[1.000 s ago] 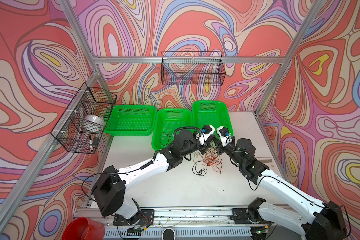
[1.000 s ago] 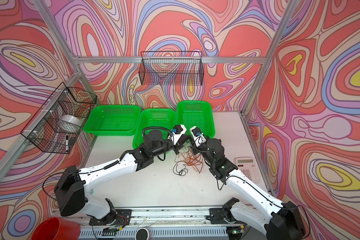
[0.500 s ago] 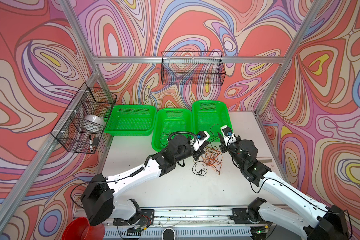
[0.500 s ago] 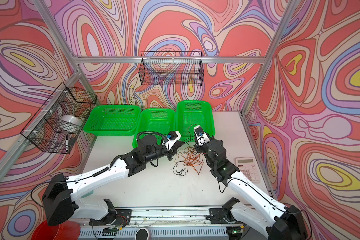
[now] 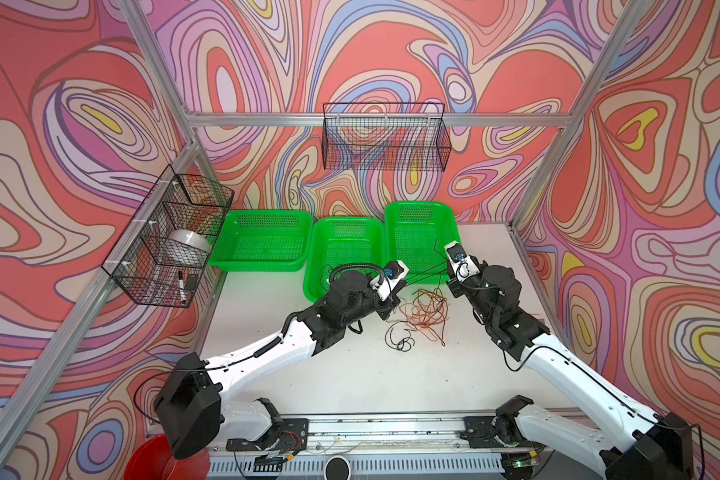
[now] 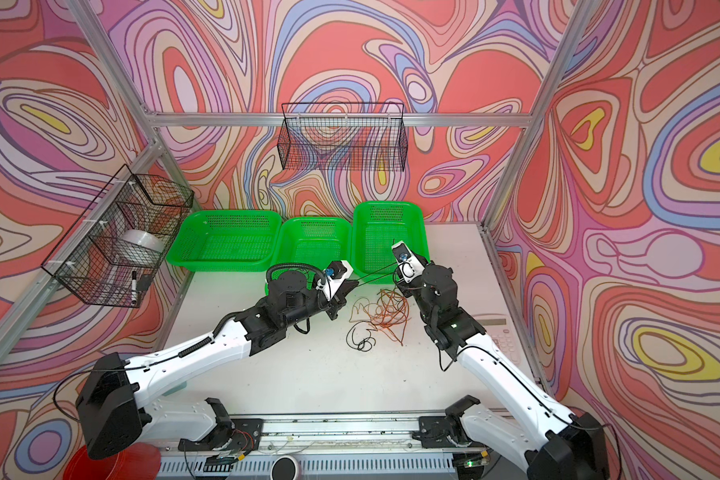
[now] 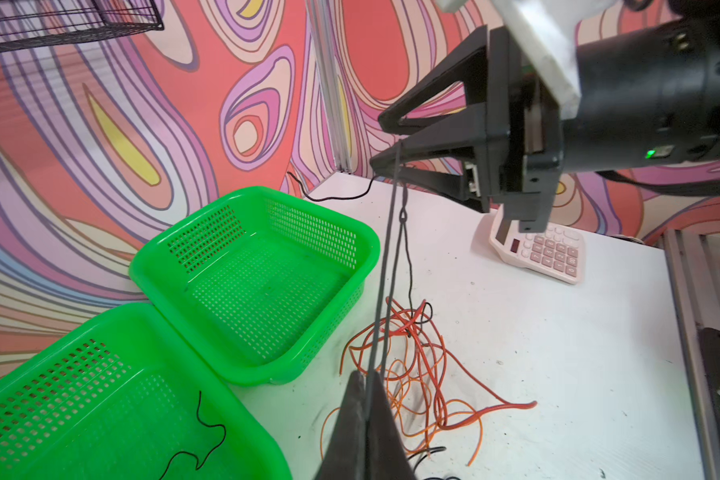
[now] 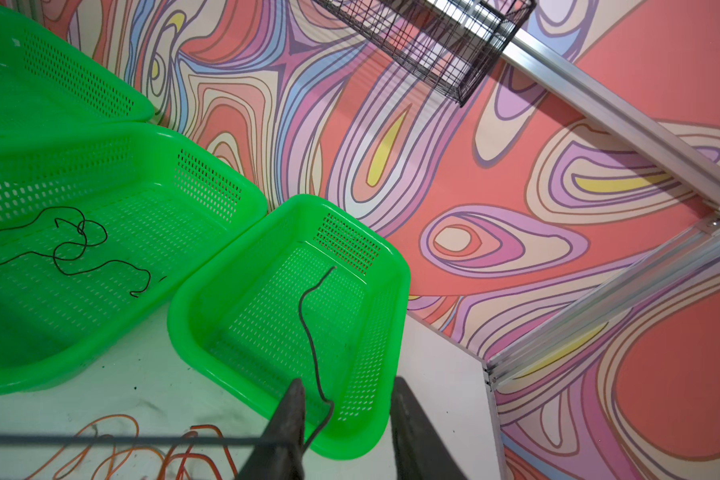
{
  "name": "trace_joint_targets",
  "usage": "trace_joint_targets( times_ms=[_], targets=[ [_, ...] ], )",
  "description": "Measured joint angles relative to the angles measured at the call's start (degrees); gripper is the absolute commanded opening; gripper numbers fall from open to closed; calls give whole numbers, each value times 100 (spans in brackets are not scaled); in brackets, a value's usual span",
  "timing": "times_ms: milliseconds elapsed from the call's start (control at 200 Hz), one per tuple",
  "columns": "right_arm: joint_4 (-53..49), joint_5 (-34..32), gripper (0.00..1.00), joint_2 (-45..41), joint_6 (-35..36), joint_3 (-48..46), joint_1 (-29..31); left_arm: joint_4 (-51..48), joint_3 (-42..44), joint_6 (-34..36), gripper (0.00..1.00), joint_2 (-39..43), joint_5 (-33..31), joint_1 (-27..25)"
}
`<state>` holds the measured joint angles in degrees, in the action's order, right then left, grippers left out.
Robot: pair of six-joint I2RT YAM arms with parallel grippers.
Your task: Untangle the cables
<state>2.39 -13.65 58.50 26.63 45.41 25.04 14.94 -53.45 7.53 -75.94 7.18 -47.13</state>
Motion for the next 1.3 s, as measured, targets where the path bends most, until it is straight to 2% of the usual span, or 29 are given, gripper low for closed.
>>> trace_joint_targets(
  times_ms=[250, 471, 676, 776, 841, 896, 1016, 1121, 1297],
  targets=[
    [-507, 623, 36, 85, -4, 140, -267, -374, 24, 315, 0, 315, -173, 232],
    [-745, 1272, 23, 129, -42, 164, -420, -839, 24, 656, 0, 518, -341, 411],
    [-896, 1923, 20, 245, -125, 203, -573, -1189, 13, 1165, 0, 693, -590, 442],
    [-942, 2122, 12, 334, -166, 240, -623, -1344, -33, 1401, 0, 730, -691, 448],
    [-957, 2218, 14, 341, -203, 240, -649, -1408, -68, 1502, 0, 732, -741, 457],
    [-951, 2234, 19, 341, -221, 240, -667, -1451, -87, 1545, 0, 732, -769, 474],
    [-1038, 2352, 20, 341, -247, 308, -732, -1513, -90, 1582, 0, 737, -765, 507],
    [-1263, 2970, 23, 339, -269, 457, -942, -1523, -90, 1410, 0, 763, -564, 605],
    [-1370, 3834, 20, 358, -531, 538, -1231, -1333, -87, 914, 0, 728, -223, 664]
  ],
)
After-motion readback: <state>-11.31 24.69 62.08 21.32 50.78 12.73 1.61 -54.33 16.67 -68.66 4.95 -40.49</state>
